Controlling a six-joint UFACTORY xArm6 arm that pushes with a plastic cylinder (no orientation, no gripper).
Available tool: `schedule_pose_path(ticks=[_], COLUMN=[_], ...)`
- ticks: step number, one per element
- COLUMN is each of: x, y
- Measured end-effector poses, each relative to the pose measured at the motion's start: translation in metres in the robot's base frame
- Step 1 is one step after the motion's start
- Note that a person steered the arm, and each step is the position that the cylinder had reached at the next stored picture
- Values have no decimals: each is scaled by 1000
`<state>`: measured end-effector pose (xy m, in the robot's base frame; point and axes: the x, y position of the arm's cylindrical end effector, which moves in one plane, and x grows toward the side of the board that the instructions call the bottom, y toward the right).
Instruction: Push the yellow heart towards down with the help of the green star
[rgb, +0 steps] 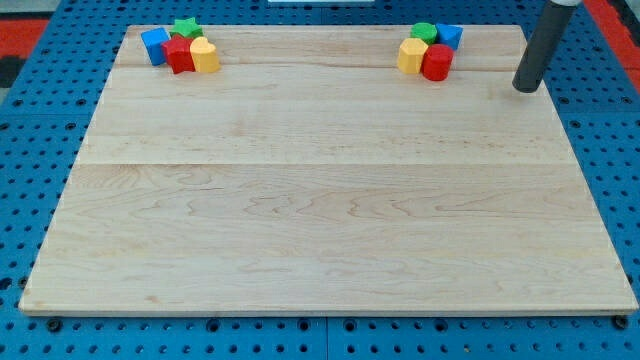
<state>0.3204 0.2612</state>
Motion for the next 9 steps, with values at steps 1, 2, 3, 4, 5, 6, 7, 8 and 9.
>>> schedule_pose_path(ticks=[1, 2, 3, 4, 5, 6, 7, 8, 9], x=[20, 62, 87, 88, 83, 61, 21, -22, -43], y=[-1, -51, -126, -223, -319, -405, -469, -542, -566])
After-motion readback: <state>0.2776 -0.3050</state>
